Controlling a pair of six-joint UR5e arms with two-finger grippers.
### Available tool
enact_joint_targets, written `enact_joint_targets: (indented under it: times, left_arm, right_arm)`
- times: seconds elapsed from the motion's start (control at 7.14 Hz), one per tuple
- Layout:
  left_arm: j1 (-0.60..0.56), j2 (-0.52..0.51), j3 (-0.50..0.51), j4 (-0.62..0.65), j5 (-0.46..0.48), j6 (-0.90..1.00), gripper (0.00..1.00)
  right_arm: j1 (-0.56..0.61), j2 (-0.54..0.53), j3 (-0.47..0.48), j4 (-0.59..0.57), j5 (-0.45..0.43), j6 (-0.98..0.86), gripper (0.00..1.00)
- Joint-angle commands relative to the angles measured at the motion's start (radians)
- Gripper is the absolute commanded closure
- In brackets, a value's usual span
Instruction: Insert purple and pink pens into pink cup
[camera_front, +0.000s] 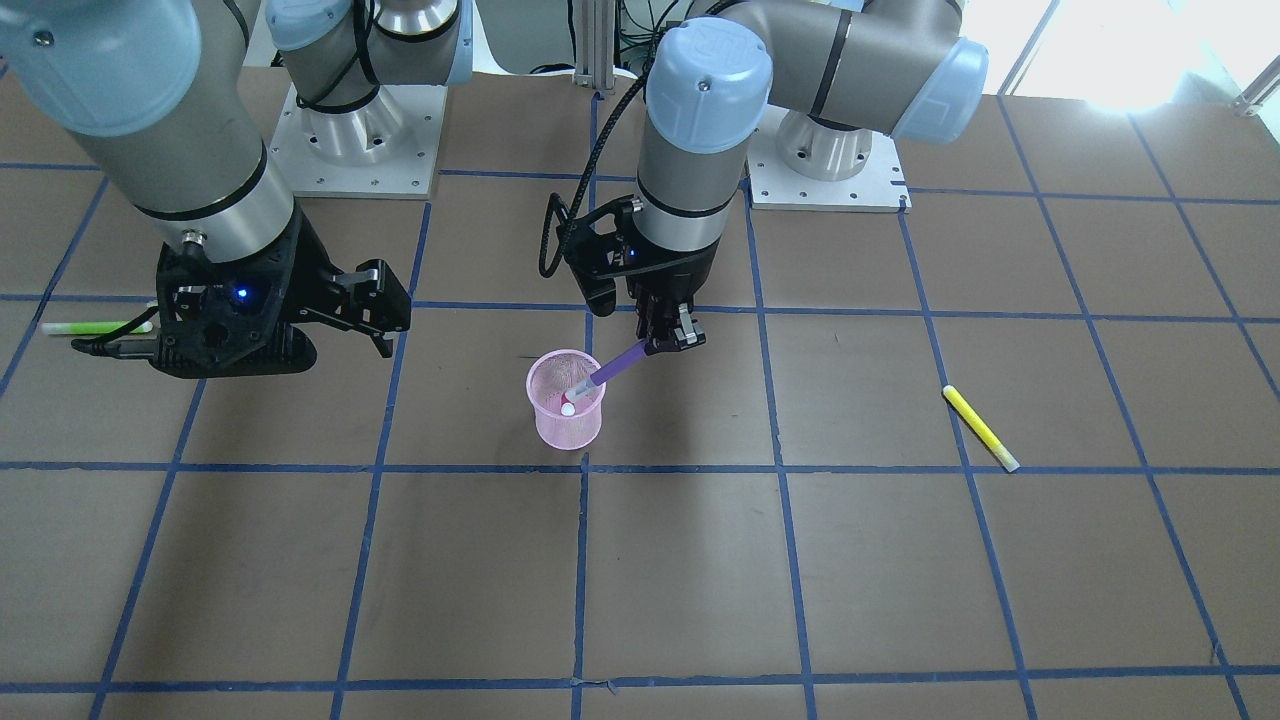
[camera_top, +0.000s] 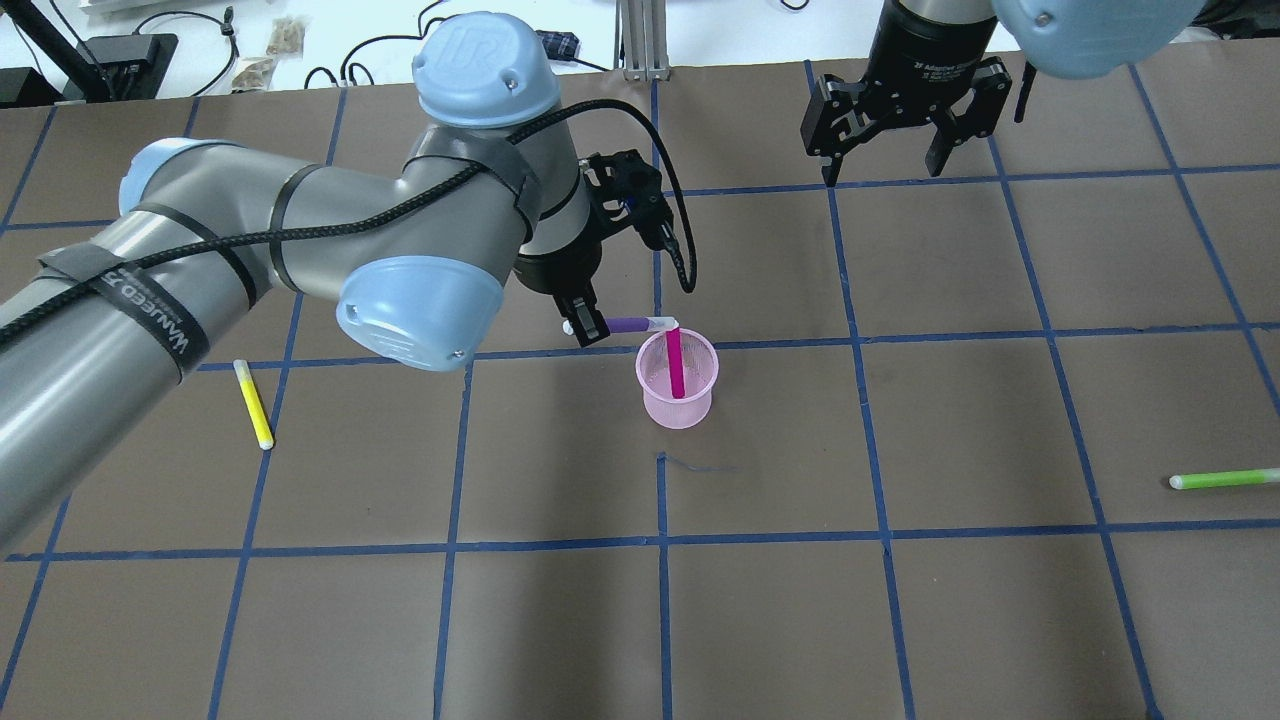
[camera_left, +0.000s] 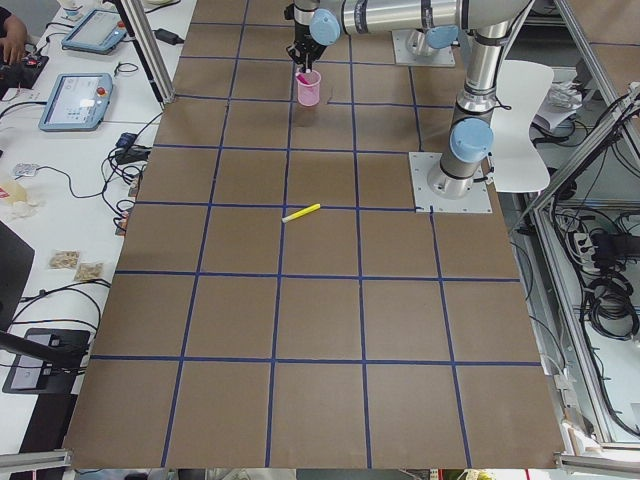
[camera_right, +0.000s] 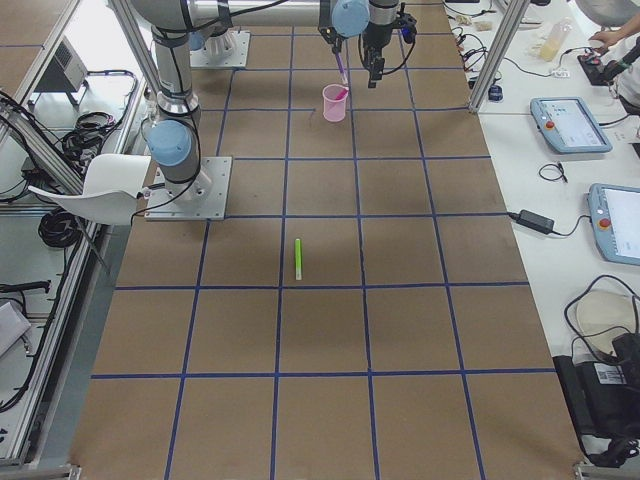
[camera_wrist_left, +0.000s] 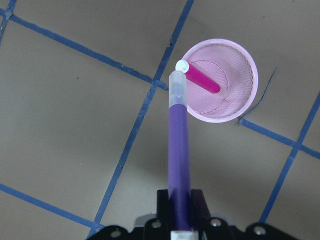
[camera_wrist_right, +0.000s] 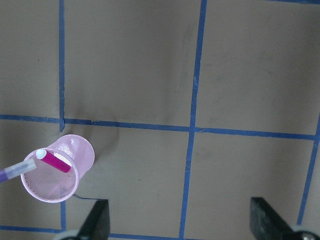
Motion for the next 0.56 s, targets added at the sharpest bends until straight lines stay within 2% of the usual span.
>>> enact_joint_targets:
  times: [0.0,0.42]
  left_arm:
    - [-0.046,-0.037,-0.002,-0.001,0.041,-0.002,1.00]
    - [-0.079,-0.083,0.000,-0.004,0.043,-0.002,1.00]
  right_arm:
    - [-0.002,0.000,0.007,0.008,0.009,0.047,0.00]
    - [-0.002,0.000,0.007,0.012,0.016,0.048,0.00]
